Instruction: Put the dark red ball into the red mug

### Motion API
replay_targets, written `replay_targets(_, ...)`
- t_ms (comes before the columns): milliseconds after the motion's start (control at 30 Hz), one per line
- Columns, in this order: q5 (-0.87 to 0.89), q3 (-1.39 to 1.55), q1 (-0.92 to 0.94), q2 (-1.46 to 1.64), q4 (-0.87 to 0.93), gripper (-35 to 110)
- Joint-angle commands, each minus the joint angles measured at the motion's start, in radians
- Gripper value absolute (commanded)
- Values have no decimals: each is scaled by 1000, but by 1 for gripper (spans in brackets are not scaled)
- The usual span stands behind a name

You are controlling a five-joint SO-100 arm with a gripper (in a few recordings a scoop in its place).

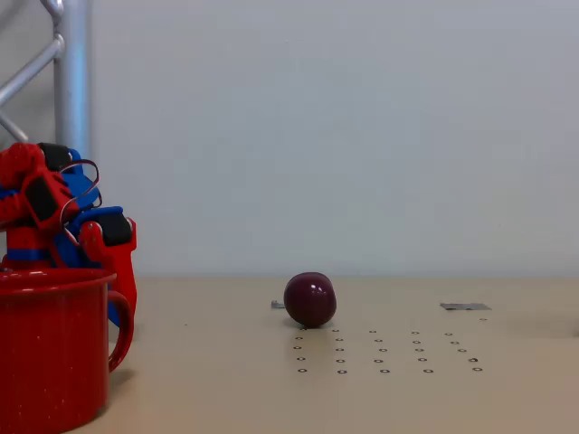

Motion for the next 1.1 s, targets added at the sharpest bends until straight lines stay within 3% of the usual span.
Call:
replay_targets(0,-12,15,-18,71,-2,-2)
replay_targets(733,-25,15,-18,71,-3,-2)
replay_targets(1067,-183,-156,34,-175,-304,-2)
